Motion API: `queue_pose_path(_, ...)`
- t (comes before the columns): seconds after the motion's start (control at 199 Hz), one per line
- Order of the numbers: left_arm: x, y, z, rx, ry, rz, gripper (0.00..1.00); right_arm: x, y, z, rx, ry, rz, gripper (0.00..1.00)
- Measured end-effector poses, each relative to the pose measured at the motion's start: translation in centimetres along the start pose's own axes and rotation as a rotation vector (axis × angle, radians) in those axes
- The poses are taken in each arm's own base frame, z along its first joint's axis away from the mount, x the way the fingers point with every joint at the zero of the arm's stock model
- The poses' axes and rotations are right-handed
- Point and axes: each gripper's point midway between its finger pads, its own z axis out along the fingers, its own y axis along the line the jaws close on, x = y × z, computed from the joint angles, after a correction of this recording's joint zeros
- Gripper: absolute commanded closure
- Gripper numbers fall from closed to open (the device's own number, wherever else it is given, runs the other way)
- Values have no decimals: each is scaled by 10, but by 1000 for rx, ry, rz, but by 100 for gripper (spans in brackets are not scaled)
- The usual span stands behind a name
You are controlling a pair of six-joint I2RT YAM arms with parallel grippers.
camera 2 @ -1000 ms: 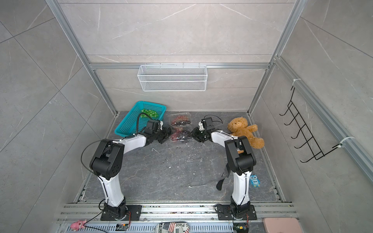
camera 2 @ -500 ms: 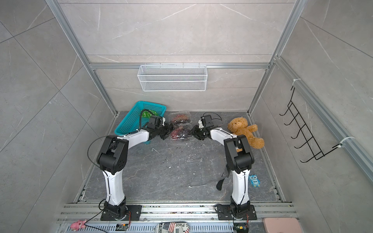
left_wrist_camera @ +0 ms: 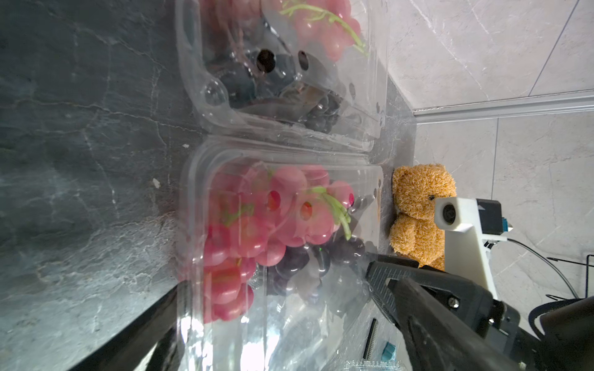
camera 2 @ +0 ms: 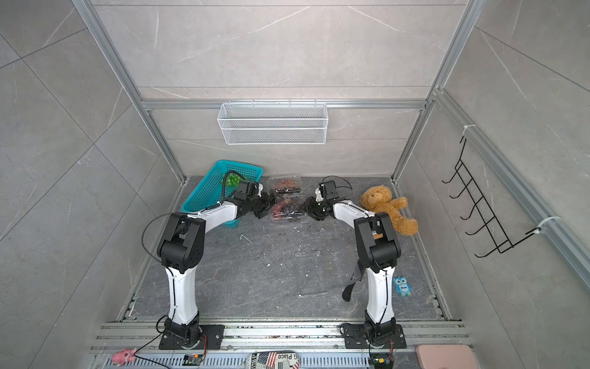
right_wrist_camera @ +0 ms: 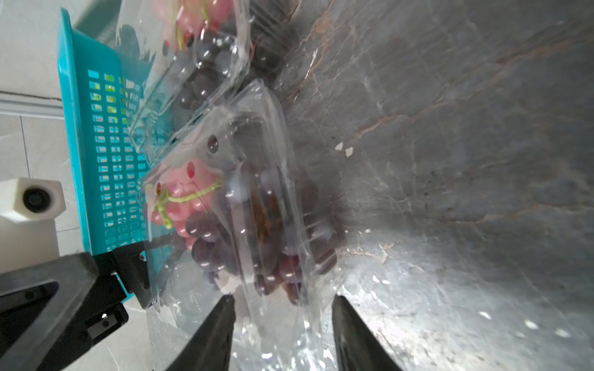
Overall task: Pack grapes into containers
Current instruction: Move the packing box to the center of the board.
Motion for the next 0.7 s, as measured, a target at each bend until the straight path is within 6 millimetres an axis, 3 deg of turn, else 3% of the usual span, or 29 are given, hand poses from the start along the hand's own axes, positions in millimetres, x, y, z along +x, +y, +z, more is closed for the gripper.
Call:
queue_pose_path(0.392, 11, 16, -8, -79, 42, 32, 0, -4, -1, -16, 17, -5, -19, 18)
queue_pose_path(0.537, 14, 8, -26, -83, 30, 60, 0, -10, 17, -43, 11, -47, -69, 1)
queue_pose_path(0.703, 14, -6, -52, -87, -1, 99, 1, -11, 33, -85, 34, -107, -141, 1)
